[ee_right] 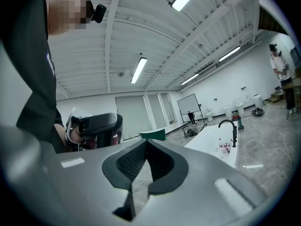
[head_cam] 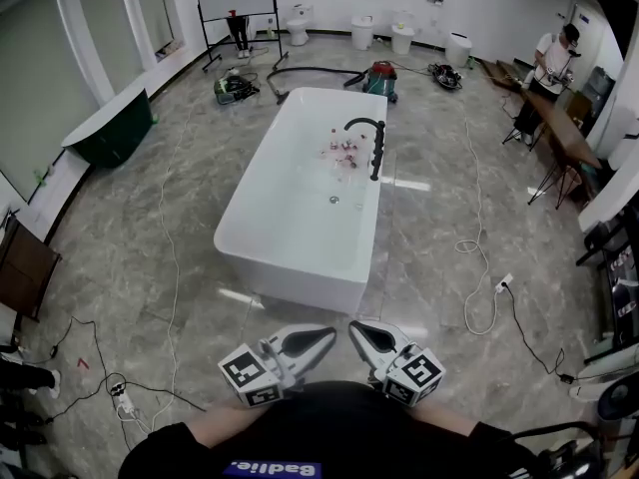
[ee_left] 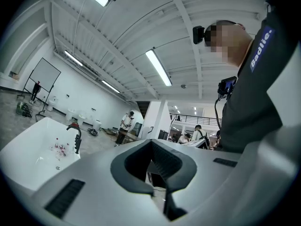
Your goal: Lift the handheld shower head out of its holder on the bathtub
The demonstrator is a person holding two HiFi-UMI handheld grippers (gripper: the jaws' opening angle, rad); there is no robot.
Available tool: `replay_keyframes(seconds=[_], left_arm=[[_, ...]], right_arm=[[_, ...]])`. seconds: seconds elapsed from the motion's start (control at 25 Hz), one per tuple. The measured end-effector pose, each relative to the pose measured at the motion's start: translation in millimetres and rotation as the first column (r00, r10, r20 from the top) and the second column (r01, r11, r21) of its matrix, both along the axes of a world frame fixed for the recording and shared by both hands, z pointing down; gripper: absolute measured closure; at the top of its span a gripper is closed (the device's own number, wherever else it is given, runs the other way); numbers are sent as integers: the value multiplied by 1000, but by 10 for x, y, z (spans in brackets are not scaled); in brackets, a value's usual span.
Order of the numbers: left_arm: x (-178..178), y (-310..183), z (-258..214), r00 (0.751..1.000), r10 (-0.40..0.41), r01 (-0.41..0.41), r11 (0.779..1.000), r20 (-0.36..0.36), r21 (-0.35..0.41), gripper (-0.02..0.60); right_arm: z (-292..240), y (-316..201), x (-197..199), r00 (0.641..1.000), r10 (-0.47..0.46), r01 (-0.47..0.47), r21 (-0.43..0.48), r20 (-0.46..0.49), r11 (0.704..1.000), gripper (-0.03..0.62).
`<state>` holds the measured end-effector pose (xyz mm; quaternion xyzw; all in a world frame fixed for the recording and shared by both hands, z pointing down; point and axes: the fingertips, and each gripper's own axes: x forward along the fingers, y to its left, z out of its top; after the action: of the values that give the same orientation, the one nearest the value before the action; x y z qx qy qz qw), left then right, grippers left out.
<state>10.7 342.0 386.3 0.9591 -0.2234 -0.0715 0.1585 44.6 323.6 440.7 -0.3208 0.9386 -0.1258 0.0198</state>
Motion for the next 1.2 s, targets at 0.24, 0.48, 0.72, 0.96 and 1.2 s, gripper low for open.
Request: replay_keyframes(seconds=[0.24,0.48,0.72,0.96,1.2], left_arm=[[277,-220,39,1000,-24,24,1000,6,-7,588],[466,-499,68,1000,0,0,1000,5,9,588],[494,-993,109,999,25,-25,1000,-25,11,588],[307,-1794,220,996,83,-83,997,-37,6,588],[-63,-2932,153,986,162,-161,987,-43,16,588]], right_arm=[[53,-239,340,999,3,-1,-38,54,999,592],[131,-545,513,999,10,-9,-29,33,1000,592],[152,-1021,596,999,43,-43,-24,17,999,592],[237,-1805,438,994,105,-104,-43,7,994,592],[191,-2935,167,982,189,-187,-74,17,979,592]])
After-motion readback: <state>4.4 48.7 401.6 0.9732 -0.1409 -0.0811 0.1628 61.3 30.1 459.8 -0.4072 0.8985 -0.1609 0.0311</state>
